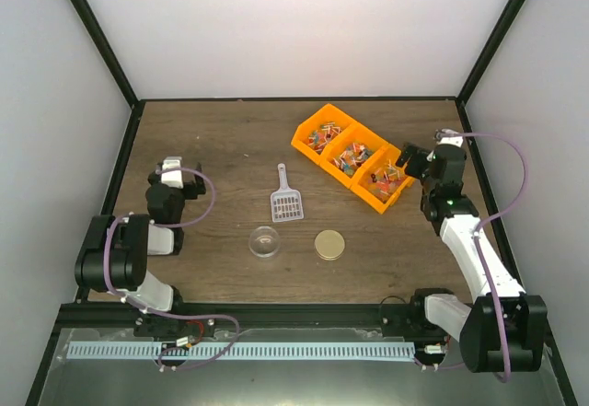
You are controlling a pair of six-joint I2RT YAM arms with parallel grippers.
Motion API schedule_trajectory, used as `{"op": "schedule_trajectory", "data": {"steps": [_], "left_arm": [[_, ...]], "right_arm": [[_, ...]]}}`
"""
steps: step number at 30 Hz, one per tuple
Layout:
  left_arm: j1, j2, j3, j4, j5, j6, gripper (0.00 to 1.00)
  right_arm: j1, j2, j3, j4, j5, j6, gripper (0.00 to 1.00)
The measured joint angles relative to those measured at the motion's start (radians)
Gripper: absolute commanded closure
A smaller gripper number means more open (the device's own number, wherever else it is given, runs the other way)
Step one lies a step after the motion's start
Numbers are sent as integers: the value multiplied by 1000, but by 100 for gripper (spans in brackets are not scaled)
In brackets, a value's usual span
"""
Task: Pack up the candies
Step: Move the storage box to the center of the board.
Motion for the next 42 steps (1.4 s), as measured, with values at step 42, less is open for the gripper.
{"op": "schedule_trajectory", "data": {"steps": [42], "left_arm": [[-360,651,1535,-1339,98,166,7]], "right_arm": [[-2,75,85,-132,-272,-21,7]]}}
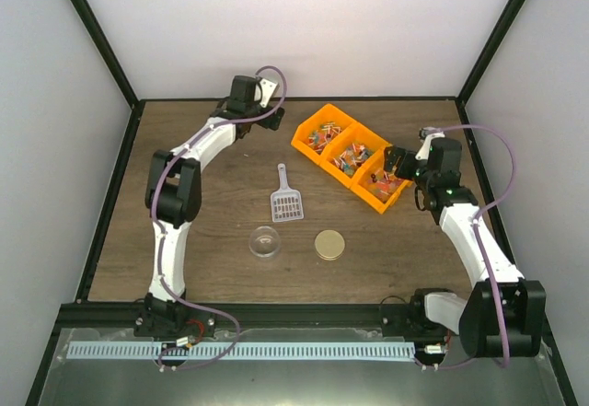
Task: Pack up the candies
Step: Move the storage box to the center of the board.
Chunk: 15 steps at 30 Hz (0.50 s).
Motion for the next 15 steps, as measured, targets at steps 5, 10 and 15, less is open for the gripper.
{"op": "schedule_trajectory", "data": {"steps": [5,10,15], "left_arm": [[2,78,54,-7,36,8,11],[4,111,68,-14,117,-10,14],[4,114,75,-9,191,-48,16]], "right_arm": [[0,26,0,-9,4,16,16],[0,46,0,-20,5,37,49],[-1,65,-20,-13,12,61,34]]}}
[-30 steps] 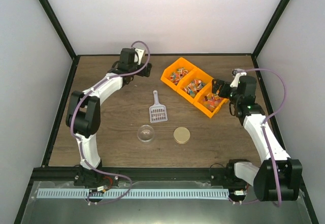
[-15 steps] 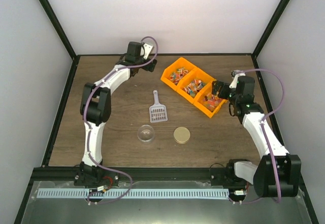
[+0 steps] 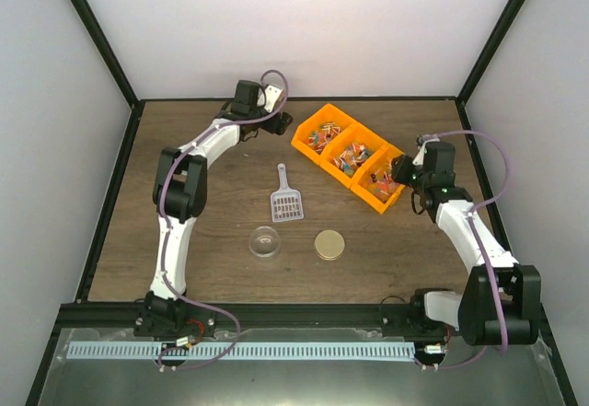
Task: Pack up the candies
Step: Move the storage box to the center of the board.
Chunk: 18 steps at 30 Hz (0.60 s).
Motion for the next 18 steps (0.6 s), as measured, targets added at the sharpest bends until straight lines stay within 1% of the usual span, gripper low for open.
{"op": "schedule_trajectory", "data": {"steps": [1,2,3,6,8,9,11,15,16,18], "left_arm": [[0,0,0,3,10,-8,16],[0,0,0,6,15,-17,16],[0,0,0,8,17,-26,16],[-1,-14,-35,38,10,-51,15],[-1,-43,-86,55,3,-66,14],[-1,-65,-129,68,0,-75,11],[-1,-125,-223,84,-8,-93,9],[1,-235,-349,118,-26,-143,8],[1,-258,-368,127,-27,-154,8],[2,-312,-411,144,-32,-175,6]], "right_arm": [[0,3,-8,6,2,0,11],[-1,6,-22,23,11,-7,2],[-1,8,-36,40,19,-16,0],[-1,2,-146,218,54,-97,0],[-1,-4,-286,455,84,-166,0],[-1,0,-342,554,99,-190,0],[-7,49,-458,748,135,-235,0],[-16,208,-492,966,157,-267,0],[-17,224,-492,1004,155,-270,0],[-17,265,-504,1138,138,-281,0]]}}
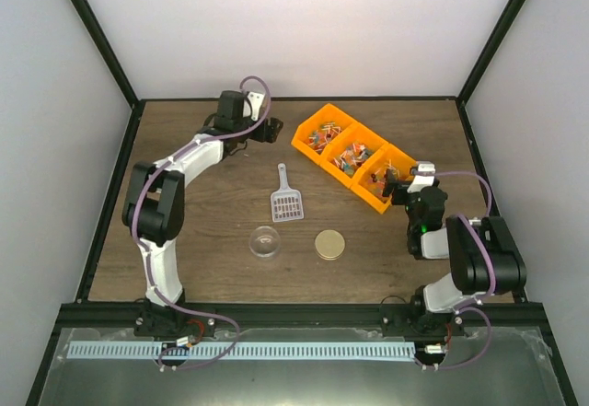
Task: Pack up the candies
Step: Move the storage box to the center of the board.
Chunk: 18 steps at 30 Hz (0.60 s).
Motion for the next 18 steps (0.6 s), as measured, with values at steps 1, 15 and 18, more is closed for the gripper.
{"op": "schedule_trajectory", "data": {"steps": [1,15,18], "left_arm": [[0,-18,-12,8,-2,-7,5],[1,-89,-82,32,-47,-43,1],[3,-91,-82,29,-60,-43,0]], "right_arm": [[0,24,-13,78,-11,-4,0],[-2,63,-38,250,-87,-34,0],[-2,63,-38,251,-87,-36,0]]}}
